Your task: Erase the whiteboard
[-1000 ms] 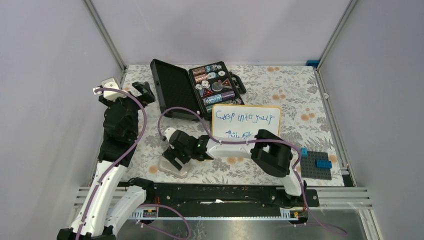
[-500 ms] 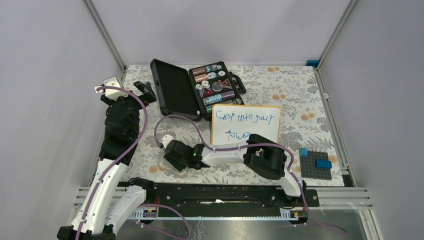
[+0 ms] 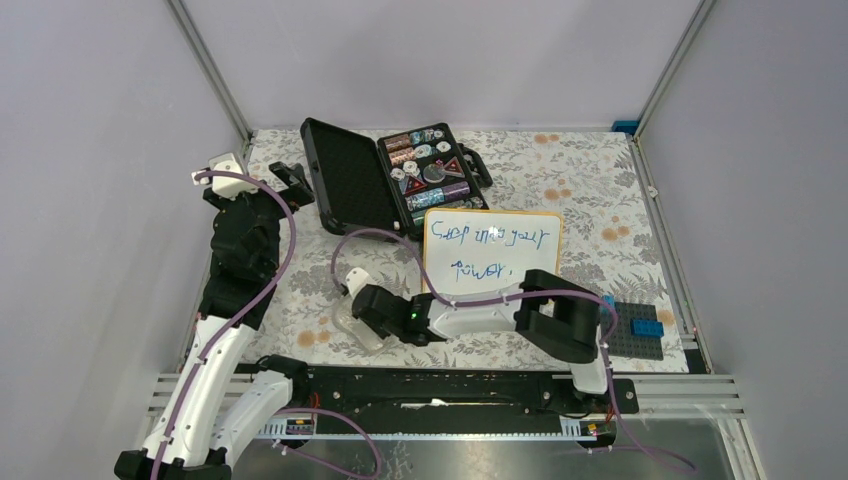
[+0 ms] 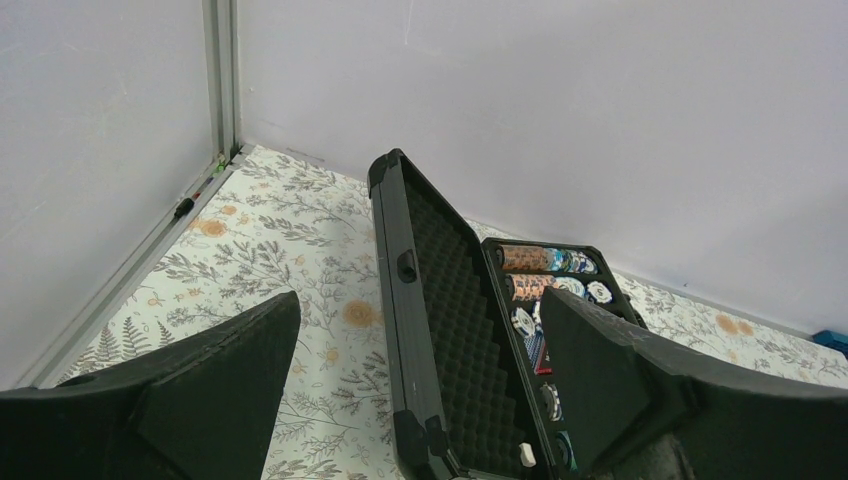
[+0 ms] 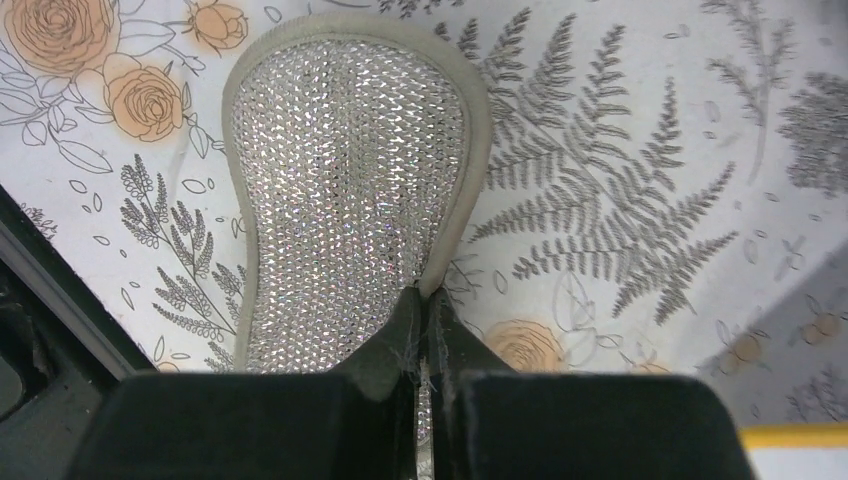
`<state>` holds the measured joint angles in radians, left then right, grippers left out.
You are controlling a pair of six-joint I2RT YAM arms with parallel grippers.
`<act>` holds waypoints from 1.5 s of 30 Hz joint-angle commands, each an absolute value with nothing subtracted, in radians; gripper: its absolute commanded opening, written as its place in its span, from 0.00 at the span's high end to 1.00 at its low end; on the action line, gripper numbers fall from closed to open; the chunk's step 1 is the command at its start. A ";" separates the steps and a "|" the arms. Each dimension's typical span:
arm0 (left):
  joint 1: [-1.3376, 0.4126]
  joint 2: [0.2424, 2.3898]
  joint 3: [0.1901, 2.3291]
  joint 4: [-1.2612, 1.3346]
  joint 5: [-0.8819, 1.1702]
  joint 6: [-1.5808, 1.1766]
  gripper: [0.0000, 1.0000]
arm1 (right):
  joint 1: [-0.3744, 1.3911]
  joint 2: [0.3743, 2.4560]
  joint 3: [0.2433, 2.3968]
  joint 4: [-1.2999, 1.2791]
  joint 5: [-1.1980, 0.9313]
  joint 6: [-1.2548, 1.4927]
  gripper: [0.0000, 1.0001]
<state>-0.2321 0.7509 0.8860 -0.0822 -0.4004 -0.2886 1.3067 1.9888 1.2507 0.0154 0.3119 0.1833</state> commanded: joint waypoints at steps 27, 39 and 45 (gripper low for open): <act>-0.360 1.246 1.016 -0.049 0.422 -0.396 0.01 | 0.889 0.977 0.582 0.036 0.808 0.277 1.00; -0.377 1.559 1.138 0.044 0.633 -0.614 0.08 | 0.805 0.857 0.555 -0.071 0.906 0.263 0.98; -0.379 1.654 1.176 0.087 0.688 -0.647 0.23 | 0.772 0.898 0.569 -0.053 0.867 0.257 0.99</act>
<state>-0.3775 1.6207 1.1275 -0.0093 0.6083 -0.6022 0.7876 0.8772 0.5613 -0.0757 0.8513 0.2588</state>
